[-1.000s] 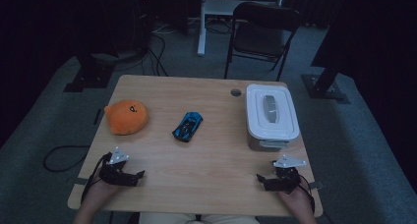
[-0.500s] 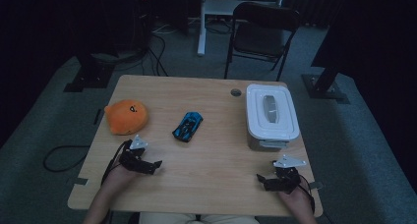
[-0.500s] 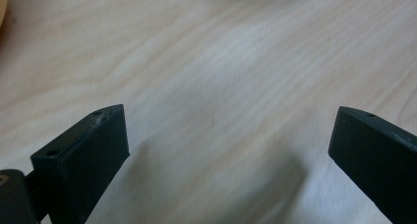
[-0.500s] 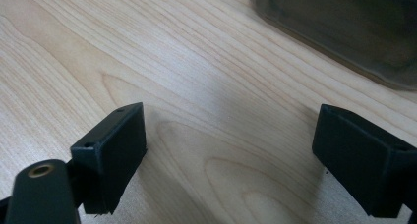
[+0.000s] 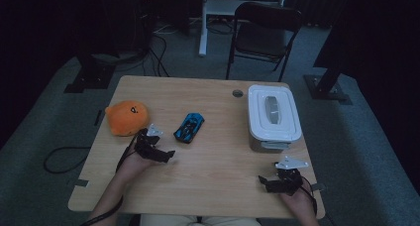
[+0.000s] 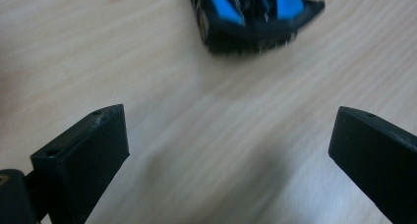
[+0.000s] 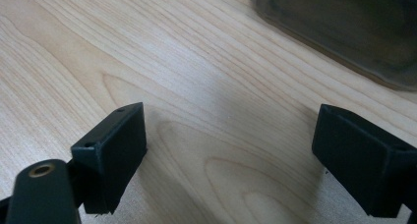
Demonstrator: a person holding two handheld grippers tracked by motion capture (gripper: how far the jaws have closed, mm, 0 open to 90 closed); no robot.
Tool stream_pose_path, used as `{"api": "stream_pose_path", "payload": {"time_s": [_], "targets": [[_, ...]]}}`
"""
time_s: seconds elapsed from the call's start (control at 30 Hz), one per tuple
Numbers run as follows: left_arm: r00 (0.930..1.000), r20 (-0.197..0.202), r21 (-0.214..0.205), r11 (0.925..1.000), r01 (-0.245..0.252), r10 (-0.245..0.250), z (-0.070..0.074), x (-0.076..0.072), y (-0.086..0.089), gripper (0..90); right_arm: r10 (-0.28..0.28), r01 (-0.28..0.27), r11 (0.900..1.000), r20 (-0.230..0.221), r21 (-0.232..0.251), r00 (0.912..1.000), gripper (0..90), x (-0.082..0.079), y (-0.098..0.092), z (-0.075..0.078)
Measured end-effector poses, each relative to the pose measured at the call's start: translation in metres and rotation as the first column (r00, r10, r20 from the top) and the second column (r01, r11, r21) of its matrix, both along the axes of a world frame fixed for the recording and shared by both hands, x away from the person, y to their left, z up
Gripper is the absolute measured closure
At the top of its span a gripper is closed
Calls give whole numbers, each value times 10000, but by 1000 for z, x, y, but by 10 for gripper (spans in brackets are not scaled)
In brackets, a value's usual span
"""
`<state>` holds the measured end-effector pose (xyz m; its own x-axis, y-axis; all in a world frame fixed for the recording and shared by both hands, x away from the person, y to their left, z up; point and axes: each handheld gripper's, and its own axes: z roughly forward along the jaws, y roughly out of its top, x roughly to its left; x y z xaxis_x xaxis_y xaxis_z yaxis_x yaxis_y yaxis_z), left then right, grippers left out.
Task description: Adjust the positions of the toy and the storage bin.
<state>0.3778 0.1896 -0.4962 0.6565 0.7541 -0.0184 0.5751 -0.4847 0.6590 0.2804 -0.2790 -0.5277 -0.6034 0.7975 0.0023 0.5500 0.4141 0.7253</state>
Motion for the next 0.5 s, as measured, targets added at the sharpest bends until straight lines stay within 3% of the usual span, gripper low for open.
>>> {"api": "stream_pose_path", "payload": {"time_s": [0.27, 0.5], "targets": [[9994, -166, -175, 9994, 311, -314, 9, 26, -26, 22, -1, 1, 10000, -1, -1, 10000, 127, 0, 0, 0], [9996, -260, 118, 9999, -73, 76, 10, 53, -53, 21, -2, 2, 10000, -1, 1, 10000, 127, 0, 0, 0]]}}
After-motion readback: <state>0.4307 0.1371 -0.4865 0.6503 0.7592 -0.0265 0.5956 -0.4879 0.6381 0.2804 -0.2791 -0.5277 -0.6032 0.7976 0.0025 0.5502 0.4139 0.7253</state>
